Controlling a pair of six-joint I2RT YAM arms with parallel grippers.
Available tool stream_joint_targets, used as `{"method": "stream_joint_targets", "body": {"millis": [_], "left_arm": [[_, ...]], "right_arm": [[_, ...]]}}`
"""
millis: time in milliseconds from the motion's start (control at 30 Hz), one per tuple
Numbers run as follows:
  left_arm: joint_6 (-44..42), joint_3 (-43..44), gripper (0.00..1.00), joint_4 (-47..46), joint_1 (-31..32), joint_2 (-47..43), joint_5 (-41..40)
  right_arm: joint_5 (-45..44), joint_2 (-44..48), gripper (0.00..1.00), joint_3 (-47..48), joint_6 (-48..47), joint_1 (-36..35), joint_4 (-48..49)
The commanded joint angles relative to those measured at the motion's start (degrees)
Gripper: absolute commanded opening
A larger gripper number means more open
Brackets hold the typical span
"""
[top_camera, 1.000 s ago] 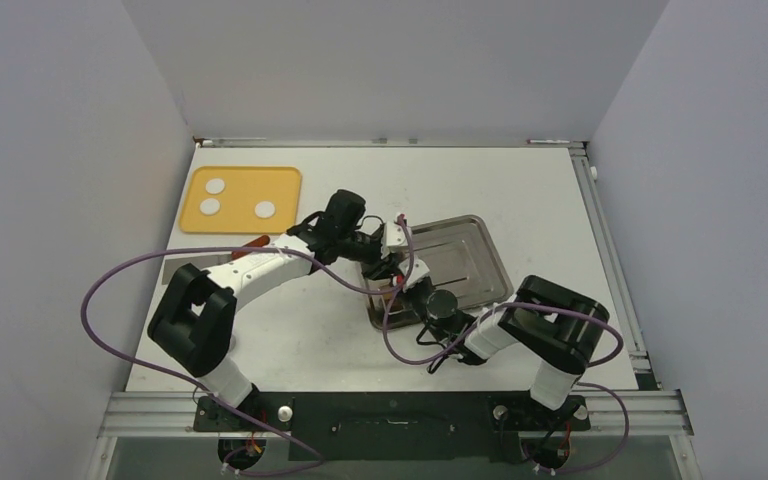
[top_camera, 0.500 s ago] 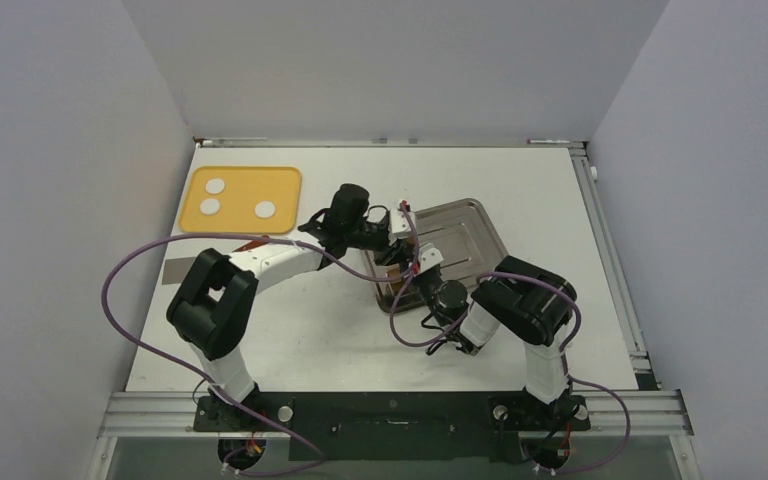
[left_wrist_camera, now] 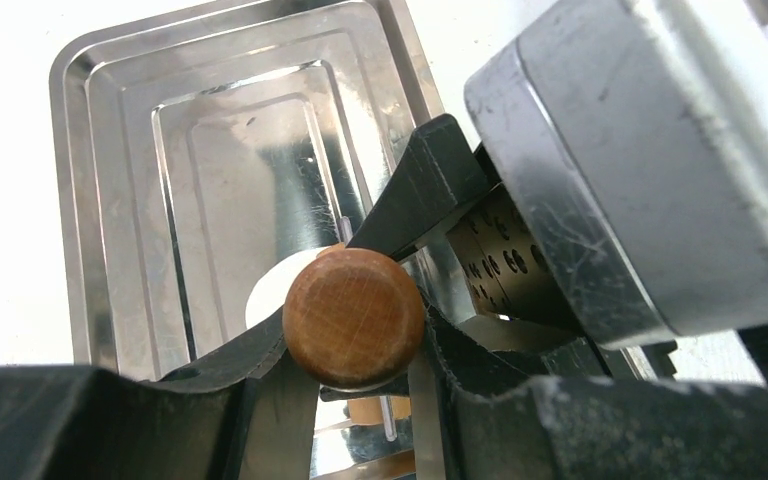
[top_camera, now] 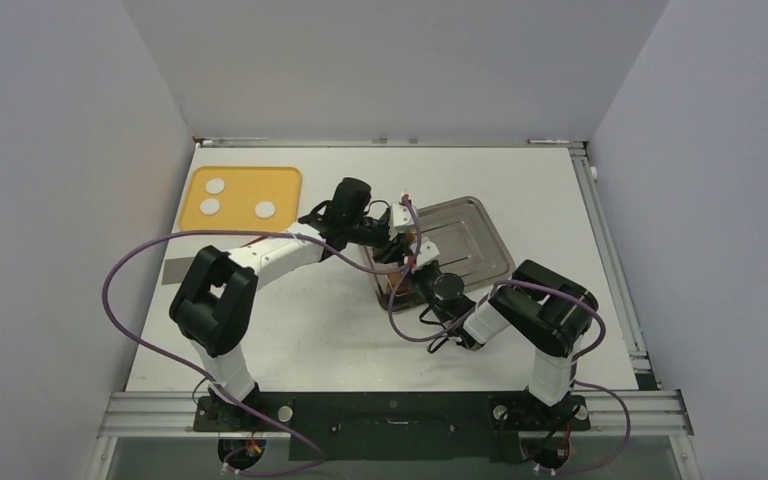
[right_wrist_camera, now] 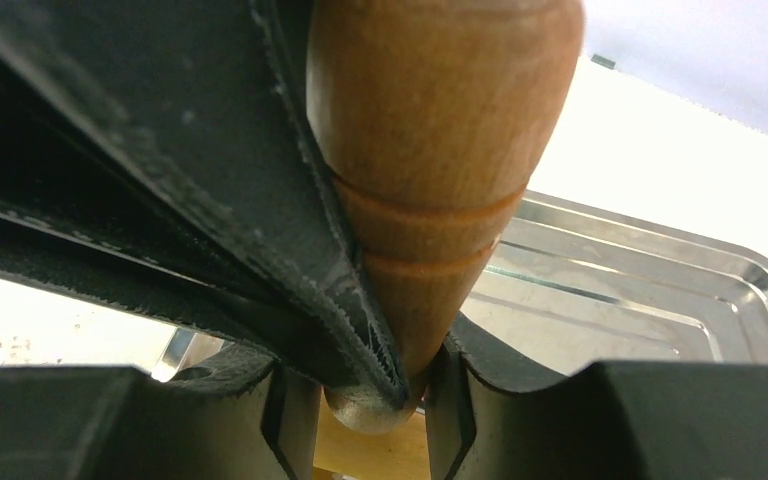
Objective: Roll out the dumpling wrappers from the dough
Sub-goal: Flatten out the dough on the work surface.
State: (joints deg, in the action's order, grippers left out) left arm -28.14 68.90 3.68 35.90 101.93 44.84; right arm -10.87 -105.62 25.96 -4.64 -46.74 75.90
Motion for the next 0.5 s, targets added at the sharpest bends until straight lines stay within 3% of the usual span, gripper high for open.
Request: {"method": "stream_joint_targets", "body": {"millis": [0,467], "left_arm": [[-0.51,-4.08,0.00,10.34,4.88,1.53,3.48],[0.05,-7.03,0.00,8.42,5.27,3.53,2.81]], "right_arm": [[6.52,-1.24,0.08,-2.79,4.57,-3.40,-15.60],[4.27,-4.60,0.08,-9.00,12.82,-6.02,-10.49]]}}
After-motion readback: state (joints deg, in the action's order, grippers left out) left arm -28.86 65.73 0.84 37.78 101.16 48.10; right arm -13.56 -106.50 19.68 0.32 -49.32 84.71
